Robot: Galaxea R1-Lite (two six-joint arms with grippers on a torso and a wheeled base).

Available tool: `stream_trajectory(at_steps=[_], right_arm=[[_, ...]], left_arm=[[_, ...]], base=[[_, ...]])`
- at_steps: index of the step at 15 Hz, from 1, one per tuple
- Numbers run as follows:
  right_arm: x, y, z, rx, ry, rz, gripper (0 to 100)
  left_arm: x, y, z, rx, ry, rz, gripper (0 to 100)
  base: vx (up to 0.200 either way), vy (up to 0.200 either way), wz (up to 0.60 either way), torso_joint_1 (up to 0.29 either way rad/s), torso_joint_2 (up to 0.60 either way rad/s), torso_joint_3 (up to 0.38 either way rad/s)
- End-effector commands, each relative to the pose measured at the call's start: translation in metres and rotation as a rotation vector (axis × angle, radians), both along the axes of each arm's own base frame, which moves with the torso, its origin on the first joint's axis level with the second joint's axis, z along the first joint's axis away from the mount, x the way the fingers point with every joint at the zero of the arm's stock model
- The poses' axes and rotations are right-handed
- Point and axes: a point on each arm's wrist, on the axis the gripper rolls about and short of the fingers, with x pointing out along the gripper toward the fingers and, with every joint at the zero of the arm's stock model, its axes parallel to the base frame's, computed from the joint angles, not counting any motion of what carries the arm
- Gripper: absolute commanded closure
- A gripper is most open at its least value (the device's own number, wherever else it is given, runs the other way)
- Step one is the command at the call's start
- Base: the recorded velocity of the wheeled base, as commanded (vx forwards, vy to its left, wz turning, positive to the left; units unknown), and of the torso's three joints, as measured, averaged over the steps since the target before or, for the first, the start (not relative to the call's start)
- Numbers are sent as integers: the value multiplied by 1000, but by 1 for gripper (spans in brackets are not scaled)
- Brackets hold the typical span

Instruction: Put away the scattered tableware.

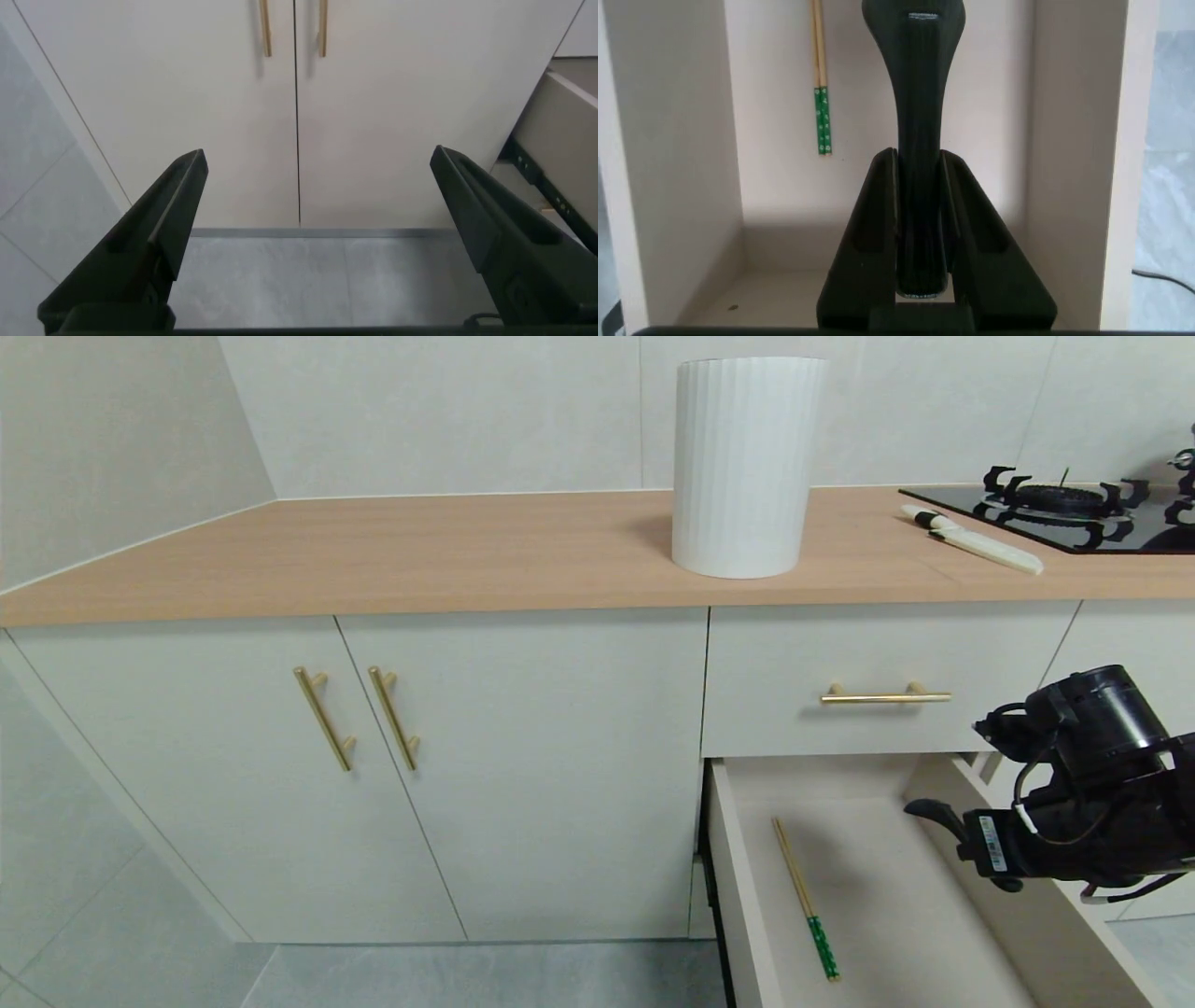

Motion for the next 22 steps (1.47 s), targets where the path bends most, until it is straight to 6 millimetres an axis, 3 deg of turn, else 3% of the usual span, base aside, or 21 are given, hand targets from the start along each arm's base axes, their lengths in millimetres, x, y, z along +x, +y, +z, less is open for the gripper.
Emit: stream_trajectory(at_steps=[1,3,8,13,22], right_arm=[[4,1,-8,-9,30,5,100],[11,3,-21,-29,78,19,100],[46,9,-92,-43,155,12,100],[58,12,-150,-43,135,15,100],[68,13,-191,-109,127,12,100]], left_arm=[[0,0,0,0,0,1,0],[0,0,0,0,0,1,0],[0,0,0,0,0,1,0],[0,0,0,0,0,1,0],[0,0,0,0,0,1,0]], base=[[0,0,0,0,0,0],[0,0,0,0,0,0],[0,0,0,0,0,0],[0,0,0,0,0,0],[0,0,0,0,0,0]])
